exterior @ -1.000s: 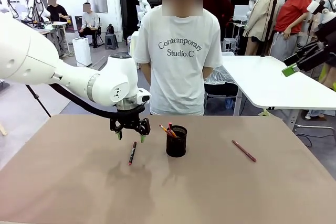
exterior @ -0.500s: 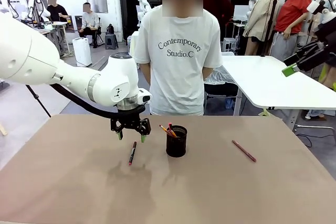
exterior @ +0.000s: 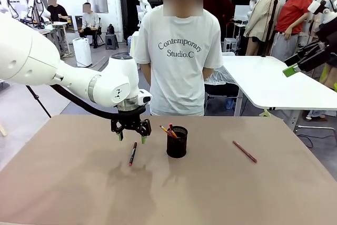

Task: Place the pens into the pen holder.
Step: Pick up a writing instrument from the table and place it into the Pen holder.

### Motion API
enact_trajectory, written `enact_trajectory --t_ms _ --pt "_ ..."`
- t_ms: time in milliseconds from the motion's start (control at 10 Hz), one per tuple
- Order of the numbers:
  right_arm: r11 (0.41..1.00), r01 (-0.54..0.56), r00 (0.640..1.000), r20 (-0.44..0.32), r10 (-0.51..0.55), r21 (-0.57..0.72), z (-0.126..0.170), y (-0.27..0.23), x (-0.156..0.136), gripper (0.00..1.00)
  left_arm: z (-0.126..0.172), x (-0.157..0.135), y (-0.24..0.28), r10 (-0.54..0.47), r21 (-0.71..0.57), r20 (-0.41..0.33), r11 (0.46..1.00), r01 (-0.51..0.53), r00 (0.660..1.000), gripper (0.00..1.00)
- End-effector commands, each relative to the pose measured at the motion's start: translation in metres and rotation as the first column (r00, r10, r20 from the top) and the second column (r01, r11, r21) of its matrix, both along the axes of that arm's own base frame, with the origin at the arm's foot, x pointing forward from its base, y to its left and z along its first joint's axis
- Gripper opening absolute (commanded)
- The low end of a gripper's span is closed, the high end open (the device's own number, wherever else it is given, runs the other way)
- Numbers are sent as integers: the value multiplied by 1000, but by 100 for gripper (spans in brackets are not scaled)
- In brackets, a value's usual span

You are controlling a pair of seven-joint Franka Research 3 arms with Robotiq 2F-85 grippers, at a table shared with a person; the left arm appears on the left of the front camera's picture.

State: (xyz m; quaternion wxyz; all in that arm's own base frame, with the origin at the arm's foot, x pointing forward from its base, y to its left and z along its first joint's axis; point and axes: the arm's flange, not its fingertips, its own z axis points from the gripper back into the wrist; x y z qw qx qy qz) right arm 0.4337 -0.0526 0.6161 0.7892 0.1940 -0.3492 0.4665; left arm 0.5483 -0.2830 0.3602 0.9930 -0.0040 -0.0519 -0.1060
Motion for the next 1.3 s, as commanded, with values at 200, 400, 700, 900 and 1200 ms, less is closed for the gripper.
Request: enact_trajectory --t_ms 200,400,700,900,1200 --pt "1000 -1 1000 7 0 10 2 1 -1 100 -26 14 -4 50 32 39 998 -52 998 100" --pt "1000 -1 1000 7 0 10 2 1 -1 100 -35 18 -4 81 38 58 996 -83 995 100" --pt "1000 -1 1000 7 0 10 2 1 -1 100 -48 23 -3 92 37 49 995 -94 995 100" --pt "1000 -1 1000 7 0 10 2 1 -1 100 -49 25 -4 102 37 65 994 -104 993 100" --pt "1000 -1 1000 7 0 10 2 1 -1 100 -54 25 -2 108 42 67 993 -111 992 43"
